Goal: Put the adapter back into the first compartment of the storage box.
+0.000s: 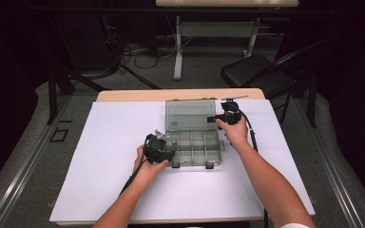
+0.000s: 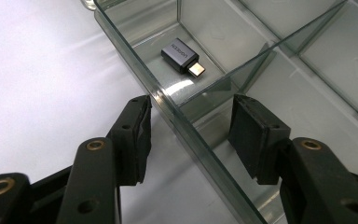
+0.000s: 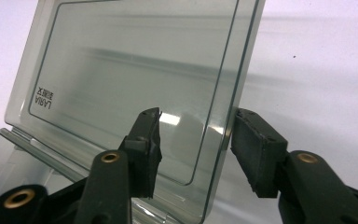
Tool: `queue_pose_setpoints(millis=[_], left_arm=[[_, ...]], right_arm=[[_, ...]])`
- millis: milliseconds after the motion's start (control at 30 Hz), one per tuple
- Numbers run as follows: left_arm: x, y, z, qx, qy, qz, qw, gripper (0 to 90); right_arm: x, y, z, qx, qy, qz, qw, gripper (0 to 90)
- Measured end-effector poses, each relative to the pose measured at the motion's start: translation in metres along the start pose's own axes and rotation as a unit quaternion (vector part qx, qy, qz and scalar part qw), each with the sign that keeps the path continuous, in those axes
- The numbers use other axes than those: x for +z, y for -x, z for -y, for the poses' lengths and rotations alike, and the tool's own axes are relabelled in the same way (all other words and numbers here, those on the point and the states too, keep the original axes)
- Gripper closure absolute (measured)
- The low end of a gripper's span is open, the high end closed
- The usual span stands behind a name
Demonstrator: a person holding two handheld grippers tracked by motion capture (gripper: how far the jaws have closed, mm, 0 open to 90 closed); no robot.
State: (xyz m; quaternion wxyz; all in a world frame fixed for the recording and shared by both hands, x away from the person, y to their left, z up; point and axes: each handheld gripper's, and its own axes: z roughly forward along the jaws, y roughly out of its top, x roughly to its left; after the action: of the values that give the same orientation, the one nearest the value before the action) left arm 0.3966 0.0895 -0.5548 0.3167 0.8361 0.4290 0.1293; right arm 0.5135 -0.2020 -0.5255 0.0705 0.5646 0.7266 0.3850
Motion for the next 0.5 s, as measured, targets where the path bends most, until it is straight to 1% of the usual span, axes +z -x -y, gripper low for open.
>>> queue_pose_setpoints(millis=[133,167,200,233,267,300,367,500], left_arm=[[0.0000,0.0001,0.0000,-0.001,0.000,0.000,1.0000,48.4],[0.0000,0.0001,0.0000,-0.001,0.000,0.000,1.0000,48.4],[0.0000,0.0002,0.0001,-0.001,0.000,-0.001,1.0000,48.4],[0.0007,0.0006,0.0004,-0.002,0.004,-0.004,1.0000,48.4],[0.0007,0.0007,0.0004,-0.002,0.005,-0.005,1.0000,48.4],[0.0007,0.0007,0.0004,-0.002,0.005,-0.005,1.0000,48.4],[0.0007,0.0006,0.0004,-0.002,0.005,-0.005,1.0000,48.4],[0.0007,0.0006,0.0004,-0.002,0.005,-0.004,1.0000,48.4]], right_arm=[[-0.0022,0.0013,-0.0004,-0.003,0.006,-0.004,1.0000,55.8],[-0.0038,0.0021,-0.0005,-0.002,0.011,-0.010,0.9999,57.4],[-0.0044,0.0024,-0.0005,-0.004,0.013,-0.010,0.9999,58.9],[-0.0057,0.0029,-0.0005,-0.006,0.009,-0.007,0.9999,60.5],[-0.0063,0.0035,-0.0005,-0.005,0.010,-0.009,0.9999,61.9],[-0.0062,0.0045,0.0000,-0.007,0.018,-0.013,0.9997,63.4],[-0.0077,0.0055,-0.0001,-0.005,0.019,-0.014,0.9997,65.9],[-0.0095,0.0070,-0.0002,-0.011,0.021,-0.011,0.9996,72.2]])
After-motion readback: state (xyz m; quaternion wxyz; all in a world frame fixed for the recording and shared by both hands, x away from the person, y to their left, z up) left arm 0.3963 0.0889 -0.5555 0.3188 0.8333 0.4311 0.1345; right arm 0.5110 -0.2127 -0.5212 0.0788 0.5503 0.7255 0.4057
